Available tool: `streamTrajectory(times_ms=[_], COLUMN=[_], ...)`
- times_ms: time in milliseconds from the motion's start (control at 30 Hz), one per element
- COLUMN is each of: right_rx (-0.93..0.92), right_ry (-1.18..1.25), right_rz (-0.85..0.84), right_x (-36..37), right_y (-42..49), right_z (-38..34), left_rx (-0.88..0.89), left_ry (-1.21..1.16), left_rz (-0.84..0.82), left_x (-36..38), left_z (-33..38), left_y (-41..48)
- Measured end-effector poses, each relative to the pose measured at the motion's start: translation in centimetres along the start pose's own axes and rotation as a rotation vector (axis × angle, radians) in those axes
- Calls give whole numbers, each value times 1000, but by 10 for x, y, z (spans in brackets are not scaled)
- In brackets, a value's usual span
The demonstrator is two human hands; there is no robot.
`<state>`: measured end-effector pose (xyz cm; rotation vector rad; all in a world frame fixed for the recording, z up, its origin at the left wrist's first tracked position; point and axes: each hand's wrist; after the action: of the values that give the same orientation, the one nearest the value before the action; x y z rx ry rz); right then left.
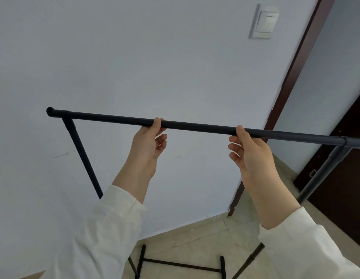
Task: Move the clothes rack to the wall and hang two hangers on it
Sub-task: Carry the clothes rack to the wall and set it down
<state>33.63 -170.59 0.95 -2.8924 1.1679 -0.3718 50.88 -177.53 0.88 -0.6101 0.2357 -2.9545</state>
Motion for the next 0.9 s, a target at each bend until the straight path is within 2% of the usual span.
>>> streamTrajectory(times_ms=[400,600,767,833,900], right_rx=[-1,-10,-50,-44,-12], right_ry=[16,-102,-314,-361,-397], right_rz=[-44,-182,-297,-307,-269], right_x=[-4,-24,-83,-110,-138], right_y=[-5,-10,-14,-17,-17], right_z=[9,9,19,27,32], left_rx=[103,223,473,603,750], left_ry=[157,321,591,661,751], left_rz=[66,136,247,206,76], left_x=[-8,-15,-13,-3,18], left_z=[-2,-8,-23,-25,-27], left_y=[-6,-15,-41,-57,-72])
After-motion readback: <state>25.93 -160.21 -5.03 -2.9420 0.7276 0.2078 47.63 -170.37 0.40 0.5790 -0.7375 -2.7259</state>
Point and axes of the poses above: each hand's wrist, its own y-axis towards the middle knuckle, its own x-axis out of the palm, z = x × y, and after that the axes turned 8 degrees about z, right-handed
